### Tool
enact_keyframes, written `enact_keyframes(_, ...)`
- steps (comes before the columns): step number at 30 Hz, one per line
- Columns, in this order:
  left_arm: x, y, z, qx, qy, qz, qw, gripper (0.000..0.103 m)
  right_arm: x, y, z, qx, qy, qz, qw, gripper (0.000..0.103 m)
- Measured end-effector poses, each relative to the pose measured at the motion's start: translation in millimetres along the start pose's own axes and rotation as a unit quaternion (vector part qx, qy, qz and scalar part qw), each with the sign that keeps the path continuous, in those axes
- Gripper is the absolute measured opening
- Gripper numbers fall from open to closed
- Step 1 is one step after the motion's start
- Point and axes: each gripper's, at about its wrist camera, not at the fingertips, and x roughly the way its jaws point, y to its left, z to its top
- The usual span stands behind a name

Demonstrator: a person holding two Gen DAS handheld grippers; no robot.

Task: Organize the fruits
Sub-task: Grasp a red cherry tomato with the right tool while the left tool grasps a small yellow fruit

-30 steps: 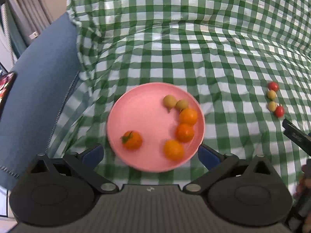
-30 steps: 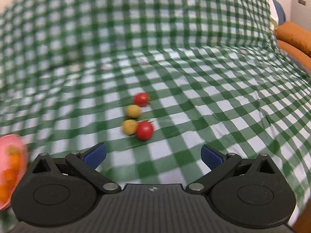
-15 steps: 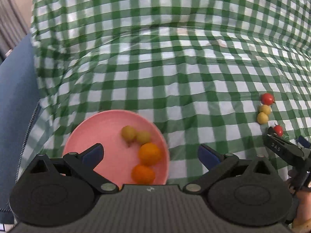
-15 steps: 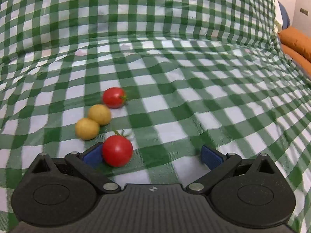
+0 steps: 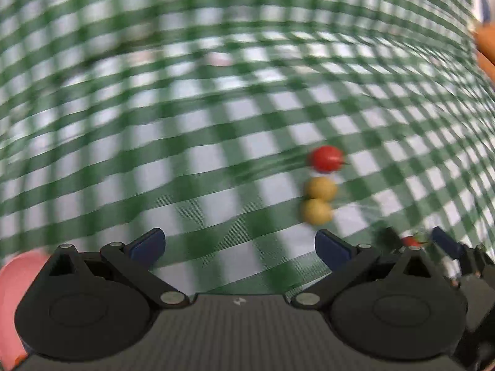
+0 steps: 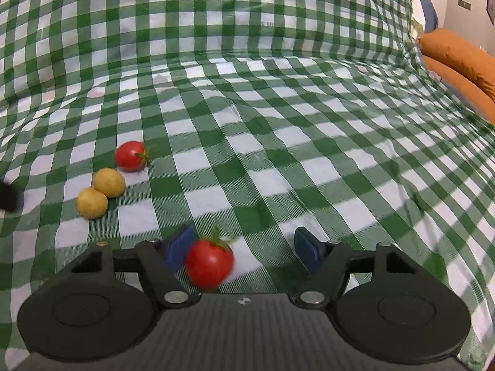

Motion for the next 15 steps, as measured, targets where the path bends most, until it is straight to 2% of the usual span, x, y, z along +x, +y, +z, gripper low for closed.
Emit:
enact_keyframes(5, 35, -29, 8, 0.019, 0.014, -0.024, 0.9994, 0.103, -6, 3, -4, -0.013, 0.004, 0.001, 1.000, 0.073)
enact_keyframes(11, 62, -40, 12, 0.021, 0.039, -0.036, 0.9984, 0.103, -8, 5, -5, -0.017, 0.010, 0.007, 1.000, 0.072)
enact_keyframes(15, 65, -40, 14, 0.021, 0.038, -0.028, 0.9986, 0.103, -10, 8, -5, -0.027, 0.008, 0.013, 1.000, 0.061)
